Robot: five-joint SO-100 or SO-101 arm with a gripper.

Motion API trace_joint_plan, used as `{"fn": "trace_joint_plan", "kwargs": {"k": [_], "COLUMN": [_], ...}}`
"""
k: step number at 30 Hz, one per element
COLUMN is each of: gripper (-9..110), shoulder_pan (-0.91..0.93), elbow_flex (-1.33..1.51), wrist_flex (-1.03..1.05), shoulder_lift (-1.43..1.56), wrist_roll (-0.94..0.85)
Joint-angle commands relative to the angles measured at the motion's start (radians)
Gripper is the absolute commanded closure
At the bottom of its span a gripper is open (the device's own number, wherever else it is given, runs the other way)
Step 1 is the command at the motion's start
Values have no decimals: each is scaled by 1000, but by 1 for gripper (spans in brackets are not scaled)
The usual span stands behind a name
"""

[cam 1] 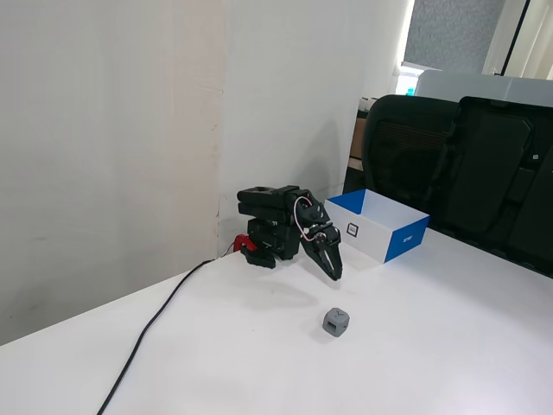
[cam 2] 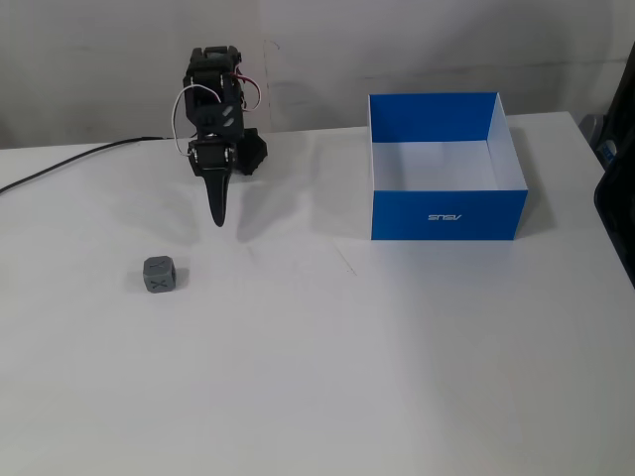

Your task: Grasp the gray block and put it in the box.

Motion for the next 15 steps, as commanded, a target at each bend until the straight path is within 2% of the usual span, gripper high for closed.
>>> {"fn": "trace_joint_plan", "kwargs": {"k": [1,9,12,15], "gripper": [101,101,101,101], "shoulder_pan": [69,71,-117,-196], "elbow_flex": [46,35,-83,-127], "wrist_flex": [-61,-55,21,18], "shoulder_lift": [12,12,11,-3], "wrist_roll": [-17,-6,-3,-17]}}
